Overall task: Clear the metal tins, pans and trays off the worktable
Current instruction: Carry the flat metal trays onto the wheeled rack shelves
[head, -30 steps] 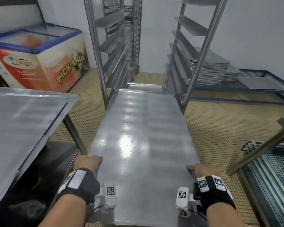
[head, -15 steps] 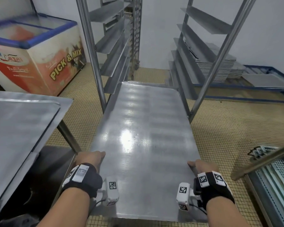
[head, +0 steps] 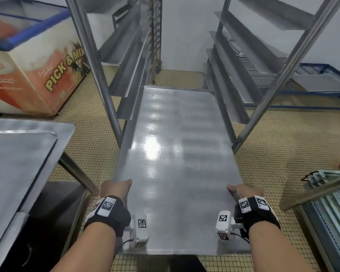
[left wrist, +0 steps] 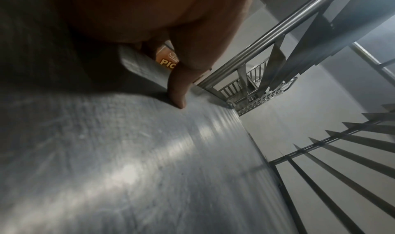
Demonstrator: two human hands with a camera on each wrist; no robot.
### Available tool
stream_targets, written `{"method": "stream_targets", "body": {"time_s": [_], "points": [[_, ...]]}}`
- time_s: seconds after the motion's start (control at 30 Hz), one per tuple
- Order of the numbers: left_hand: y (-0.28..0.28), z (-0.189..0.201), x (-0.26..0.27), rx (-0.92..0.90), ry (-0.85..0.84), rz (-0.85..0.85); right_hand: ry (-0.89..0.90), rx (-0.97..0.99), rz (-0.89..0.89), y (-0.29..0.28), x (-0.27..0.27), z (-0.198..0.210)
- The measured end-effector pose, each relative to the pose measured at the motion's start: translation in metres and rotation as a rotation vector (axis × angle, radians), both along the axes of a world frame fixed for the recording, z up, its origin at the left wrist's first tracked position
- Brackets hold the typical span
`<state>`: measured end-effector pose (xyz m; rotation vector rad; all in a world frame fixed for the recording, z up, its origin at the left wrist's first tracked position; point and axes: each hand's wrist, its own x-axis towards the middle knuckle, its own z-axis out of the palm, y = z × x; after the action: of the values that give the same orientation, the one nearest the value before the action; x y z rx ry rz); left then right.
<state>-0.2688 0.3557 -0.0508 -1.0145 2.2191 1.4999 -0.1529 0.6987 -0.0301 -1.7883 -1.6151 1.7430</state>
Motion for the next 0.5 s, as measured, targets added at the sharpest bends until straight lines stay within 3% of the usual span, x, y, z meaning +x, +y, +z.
{"method": "stream_targets", "body": {"time_s": [0.1, 0.5], "points": [[0.01, -0.002, -0.014, 0.033, 0.014, 0.039, 0.056, -0.044, 0.024, 0.003, -0.017, -0.006], [0.053, -0.005, -0.106, -0.002, 0.075, 0.041, -0.01, 0.115, 0.109, 0.052, -0.116, -0.025]]}}
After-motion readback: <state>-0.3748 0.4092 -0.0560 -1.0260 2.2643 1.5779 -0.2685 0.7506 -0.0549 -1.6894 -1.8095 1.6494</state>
